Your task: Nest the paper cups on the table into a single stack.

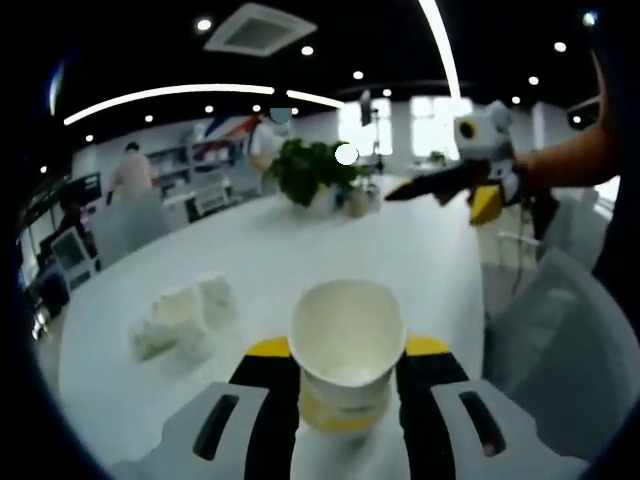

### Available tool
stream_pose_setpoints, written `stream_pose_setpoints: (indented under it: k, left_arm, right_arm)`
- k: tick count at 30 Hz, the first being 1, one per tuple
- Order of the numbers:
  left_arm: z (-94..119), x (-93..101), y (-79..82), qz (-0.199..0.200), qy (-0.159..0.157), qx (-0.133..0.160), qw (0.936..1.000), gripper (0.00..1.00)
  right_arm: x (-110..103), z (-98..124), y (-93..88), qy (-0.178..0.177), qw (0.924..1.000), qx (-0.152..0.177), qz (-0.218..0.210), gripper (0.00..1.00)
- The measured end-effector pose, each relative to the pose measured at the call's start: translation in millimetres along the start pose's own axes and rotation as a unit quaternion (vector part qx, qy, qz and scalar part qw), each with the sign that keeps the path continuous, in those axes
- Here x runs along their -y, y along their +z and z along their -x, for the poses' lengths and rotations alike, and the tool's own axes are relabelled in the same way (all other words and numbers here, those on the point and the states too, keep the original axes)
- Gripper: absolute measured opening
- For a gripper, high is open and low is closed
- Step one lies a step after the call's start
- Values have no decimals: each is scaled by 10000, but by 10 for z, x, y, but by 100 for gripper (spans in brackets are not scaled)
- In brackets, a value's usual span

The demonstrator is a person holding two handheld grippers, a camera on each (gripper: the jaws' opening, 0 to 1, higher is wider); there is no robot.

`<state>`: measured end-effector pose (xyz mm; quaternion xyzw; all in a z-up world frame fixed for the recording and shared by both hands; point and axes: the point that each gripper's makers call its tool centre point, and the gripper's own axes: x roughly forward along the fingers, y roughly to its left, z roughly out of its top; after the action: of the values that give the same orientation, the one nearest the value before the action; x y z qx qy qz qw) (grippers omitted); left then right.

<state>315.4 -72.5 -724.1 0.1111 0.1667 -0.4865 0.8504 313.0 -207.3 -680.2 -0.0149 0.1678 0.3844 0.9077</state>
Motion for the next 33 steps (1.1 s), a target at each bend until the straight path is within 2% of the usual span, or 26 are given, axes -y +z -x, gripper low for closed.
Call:
stream_pose_setpoints:
  k: [23, 33]
  left_arm:
    - [-93, 35, -344, 249, 44, -327, 9991, 37]
    - [-101, 25, -369, 233, 97, -347, 9991, 39]
  right_arm:
    - [2, 5, -54, 25, 10000, -66, -16, 100]
    - [10, -5, -74, 41, 9999, -95, -32, 100]
